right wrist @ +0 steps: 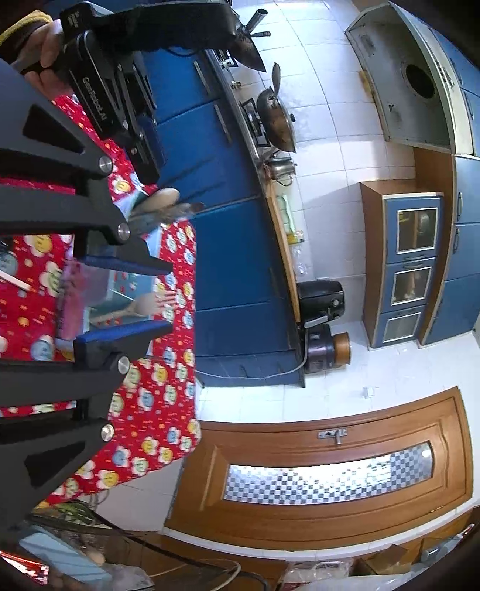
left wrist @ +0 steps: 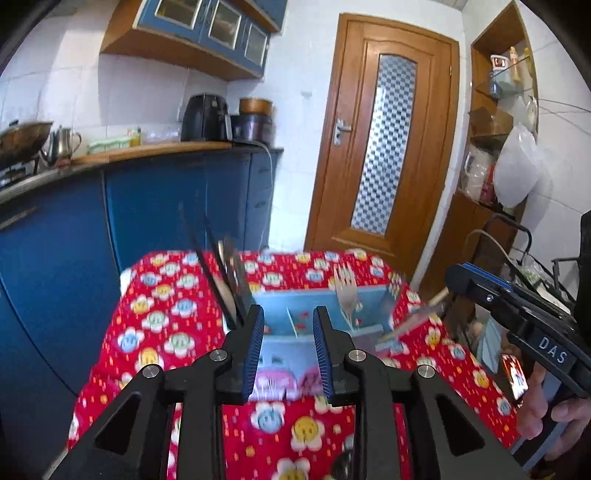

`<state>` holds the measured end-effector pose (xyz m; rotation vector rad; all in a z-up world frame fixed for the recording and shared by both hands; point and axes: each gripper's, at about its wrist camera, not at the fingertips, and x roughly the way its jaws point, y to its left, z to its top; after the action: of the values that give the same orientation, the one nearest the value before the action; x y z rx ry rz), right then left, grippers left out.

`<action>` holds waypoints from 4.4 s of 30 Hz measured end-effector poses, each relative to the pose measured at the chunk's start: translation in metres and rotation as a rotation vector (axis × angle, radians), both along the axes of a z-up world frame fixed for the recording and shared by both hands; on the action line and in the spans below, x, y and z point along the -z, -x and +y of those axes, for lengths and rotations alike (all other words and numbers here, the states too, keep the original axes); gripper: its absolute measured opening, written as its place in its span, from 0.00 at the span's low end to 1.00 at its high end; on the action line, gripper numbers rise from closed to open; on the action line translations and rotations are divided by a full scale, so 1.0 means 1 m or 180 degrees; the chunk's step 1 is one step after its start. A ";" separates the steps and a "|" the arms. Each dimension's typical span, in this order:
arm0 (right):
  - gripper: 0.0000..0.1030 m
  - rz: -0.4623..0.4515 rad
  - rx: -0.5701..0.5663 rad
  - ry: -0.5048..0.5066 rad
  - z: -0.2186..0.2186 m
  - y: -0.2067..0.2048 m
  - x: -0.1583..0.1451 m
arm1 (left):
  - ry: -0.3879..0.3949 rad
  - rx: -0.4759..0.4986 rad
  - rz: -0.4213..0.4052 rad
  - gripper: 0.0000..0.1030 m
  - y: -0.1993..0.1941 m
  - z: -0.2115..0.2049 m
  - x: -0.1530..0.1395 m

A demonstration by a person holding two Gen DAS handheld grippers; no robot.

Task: Organize utensils
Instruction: 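Withdraw both tools back over the black spoon and wooden chopstick, then grasp the black spoon with the left tool while the right tool grasps the wooden chopstick, then lift the spoon and chopstick and lower them into the caddy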

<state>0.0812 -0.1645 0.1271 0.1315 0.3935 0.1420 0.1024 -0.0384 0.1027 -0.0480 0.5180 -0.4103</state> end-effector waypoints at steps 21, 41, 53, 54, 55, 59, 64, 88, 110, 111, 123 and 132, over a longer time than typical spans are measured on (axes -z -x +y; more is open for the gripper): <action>0.38 0.0586 -0.0049 -0.0318 -0.002 0.060 0.050 | -0.0368 0.0372 0.0742 0.27 0.058 -0.010 0.058; 0.42 0.0855 0.0082 -0.0459 -0.032 0.068 0.086 | -0.0935 0.0641 0.1295 0.27 0.056 -0.045 0.109; 0.44 0.0891 0.0131 -0.0556 -0.044 0.068 0.093 | -0.1178 0.0760 0.1518 0.05 0.039 -0.054 0.115; 0.44 0.0892 0.0131 -0.0556 -0.044 0.068 0.093 | -0.1126 0.0751 0.1533 0.05 0.037 -0.051 0.115; 0.44 0.0896 0.0130 -0.0554 -0.044 0.067 0.093 | -0.1045 0.0734 0.1541 0.05 0.036 -0.048 0.115; 0.44 0.0937 0.0111 -0.0544 -0.043 0.065 0.094 | -0.0742 0.0656 0.1495 0.05 0.037 -0.035 0.113; 0.44 0.1035 0.0038 -0.0496 -0.033 0.057 0.095 | -0.0381 0.0435 0.1292 0.05 0.038 -0.010 0.099; 0.33 0.2066 -0.0488 -0.0017 0.038 -0.004 0.117 | 0.0147 -0.0064 0.0695 0.05 0.047 0.068 0.070; 0.08 0.2716 -0.0641 0.0169 0.041 -0.037 0.128 | 0.0421 0.0069 0.0554 0.05 0.043 0.064 0.058; 0.08 0.2646 -0.0666 0.0052 0.038 -0.034 0.125 | 0.0439 0.0077 0.0534 0.05 0.042 0.062 0.056; 0.08 0.1185 -0.0532 -0.0544 0.003 -0.007 0.052 | 0.0610 0.0214 0.0245 0.05 0.019 0.032 0.020; 0.07 0.0391 -0.0227 -0.0567 -0.017 -0.030 0.011 | 0.0865 0.0189 -0.0002 0.05 -0.036 0.010 -0.001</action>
<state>0.1115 -0.1812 0.1162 0.3031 0.5082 0.2401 0.1389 -0.0287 0.1041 -0.2949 0.4612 -0.5370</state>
